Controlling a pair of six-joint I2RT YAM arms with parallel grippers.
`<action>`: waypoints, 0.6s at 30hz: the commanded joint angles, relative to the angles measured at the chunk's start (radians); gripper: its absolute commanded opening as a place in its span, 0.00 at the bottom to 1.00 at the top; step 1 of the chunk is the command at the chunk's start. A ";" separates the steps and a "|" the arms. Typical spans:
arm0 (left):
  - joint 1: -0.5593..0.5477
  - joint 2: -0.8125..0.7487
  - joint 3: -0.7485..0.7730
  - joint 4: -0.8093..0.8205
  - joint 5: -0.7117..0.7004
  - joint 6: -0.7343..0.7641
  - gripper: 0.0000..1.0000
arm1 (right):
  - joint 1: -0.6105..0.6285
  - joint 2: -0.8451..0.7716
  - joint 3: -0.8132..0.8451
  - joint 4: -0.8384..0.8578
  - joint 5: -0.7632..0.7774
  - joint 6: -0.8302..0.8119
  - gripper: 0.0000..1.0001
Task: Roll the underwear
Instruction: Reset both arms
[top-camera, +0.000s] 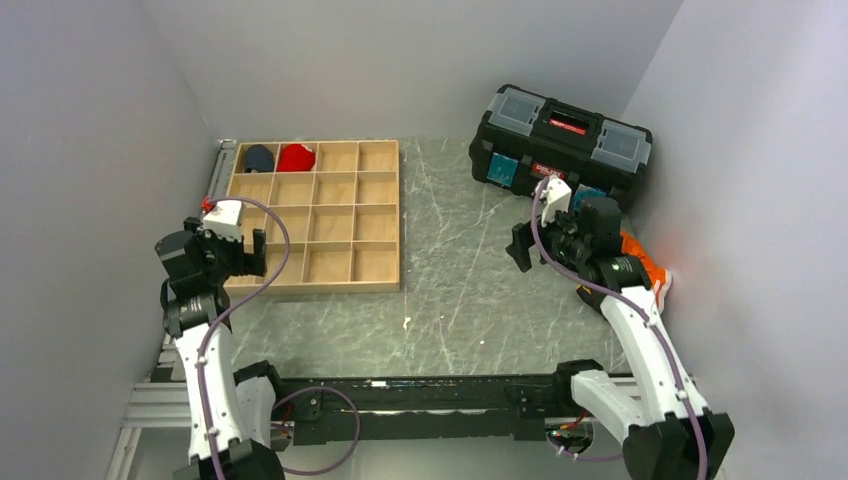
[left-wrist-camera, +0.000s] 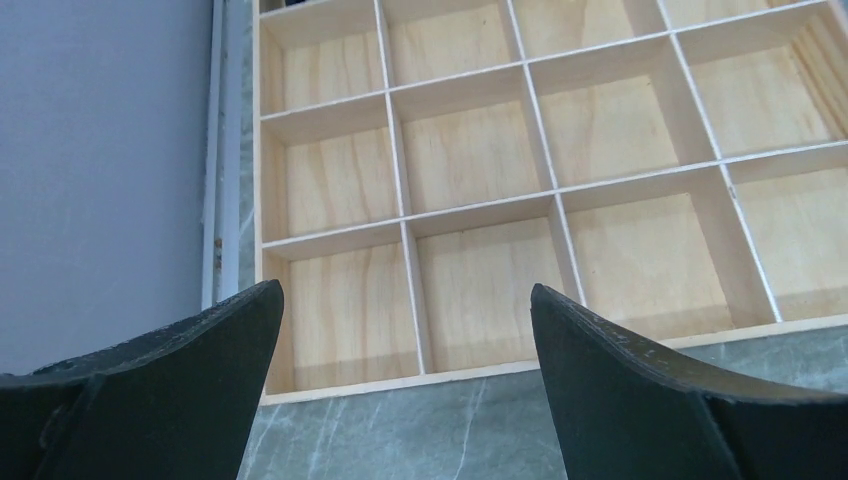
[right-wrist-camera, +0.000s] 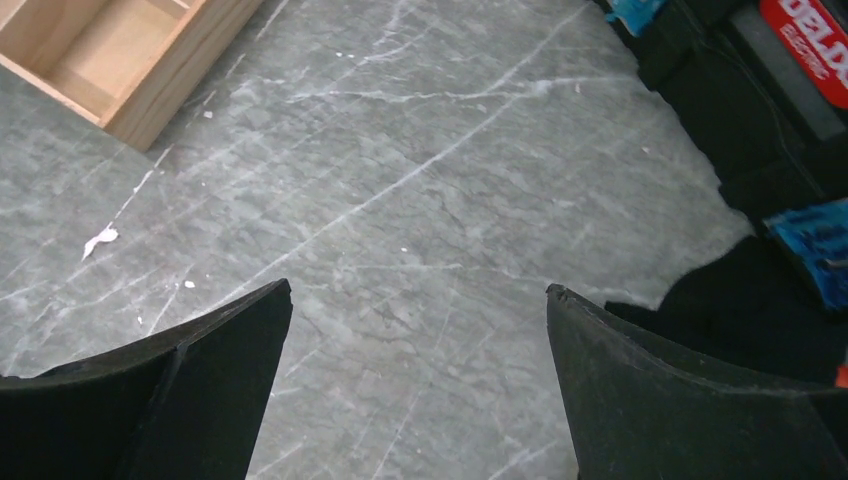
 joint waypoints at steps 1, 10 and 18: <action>0.009 -0.093 -0.019 0.009 0.075 0.007 0.99 | -0.003 -0.117 -0.044 -0.028 0.116 0.006 1.00; 0.010 -0.109 -0.018 -0.048 0.300 0.007 0.99 | -0.006 -0.220 -0.126 -0.014 0.237 0.043 1.00; 0.009 -0.133 -0.102 0.008 0.433 0.058 0.99 | -0.007 -0.257 -0.152 0.004 0.273 0.003 1.00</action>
